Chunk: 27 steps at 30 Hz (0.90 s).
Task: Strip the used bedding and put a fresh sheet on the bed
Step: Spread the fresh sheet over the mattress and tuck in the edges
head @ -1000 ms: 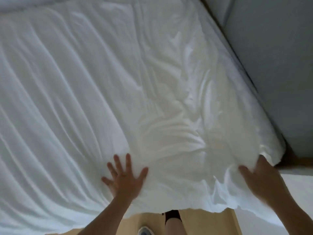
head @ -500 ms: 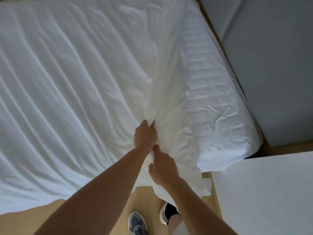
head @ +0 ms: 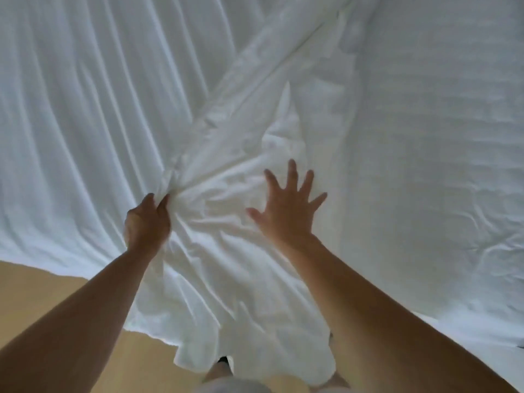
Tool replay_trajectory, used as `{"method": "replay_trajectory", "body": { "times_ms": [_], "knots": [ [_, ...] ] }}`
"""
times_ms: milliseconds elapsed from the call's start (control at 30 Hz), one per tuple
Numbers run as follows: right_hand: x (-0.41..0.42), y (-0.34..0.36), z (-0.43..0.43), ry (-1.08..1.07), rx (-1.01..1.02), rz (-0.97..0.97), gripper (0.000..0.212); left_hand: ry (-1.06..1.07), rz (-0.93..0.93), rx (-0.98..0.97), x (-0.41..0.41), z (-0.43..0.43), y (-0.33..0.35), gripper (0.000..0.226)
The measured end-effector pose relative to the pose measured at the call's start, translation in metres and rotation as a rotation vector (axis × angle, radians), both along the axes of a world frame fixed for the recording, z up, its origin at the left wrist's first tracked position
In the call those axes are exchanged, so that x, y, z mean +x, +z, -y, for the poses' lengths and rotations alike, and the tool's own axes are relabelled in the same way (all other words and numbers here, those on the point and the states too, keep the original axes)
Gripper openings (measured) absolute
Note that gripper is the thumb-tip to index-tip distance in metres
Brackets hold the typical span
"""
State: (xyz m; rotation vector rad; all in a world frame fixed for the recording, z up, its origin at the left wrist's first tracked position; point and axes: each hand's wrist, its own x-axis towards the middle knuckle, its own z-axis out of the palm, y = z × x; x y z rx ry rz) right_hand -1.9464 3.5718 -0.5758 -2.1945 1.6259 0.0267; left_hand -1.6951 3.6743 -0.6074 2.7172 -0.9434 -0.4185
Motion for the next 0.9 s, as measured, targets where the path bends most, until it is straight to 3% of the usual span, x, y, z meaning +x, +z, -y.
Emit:
{"method": "replay_trajectory", "body": {
  "times_ms": [100, 267, 433, 533, 600, 733, 833, 900],
  "knots": [
    [0.015, -0.044, 0.028, 0.018, 0.283, -0.110, 0.113, 0.121, -0.090, 0.023, 0.025, -0.025, -0.022, 0.043],
    [0.044, -0.088, 0.015, 0.032, 0.275, -0.197, 0.125, 0.165, -0.122, -0.012, 0.020, -0.047, -0.050, 0.052],
    [0.059, -0.080, 0.025, 0.023, 0.310, -0.301, 0.123, 0.109, -0.144, 0.051, 0.047, -0.059, -0.045, 0.066],
    [0.078, -0.063, 0.065, -0.046, 0.172, -0.315, 0.118, 0.128, -0.107, 0.029, 0.036, -0.042, -0.042, 0.041],
    [0.095, -0.060, 0.096, -0.107, 0.236, -0.281, 0.118, 0.122, -0.055, -0.087, 0.029, -0.013, -0.041, 0.031],
    [0.119, -0.064, 0.102, 0.005, 0.402, -0.311, 0.099, -0.004, -0.131, -0.060, 0.035, 0.082, -0.029, 0.052],
    [0.110, -0.059, 0.107, 0.015, 0.488, -0.331, 0.109, 0.033, -0.312, 0.106, 0.057, 0.108, -0.030, 0.061],
    [0.103, -0.052, 0.119, 0.045, 0.535, -0.320, 0.113, 0.081, -0.315, 0.162, 0.069, 0.101, -0.031, 0.063]
  ]
}}
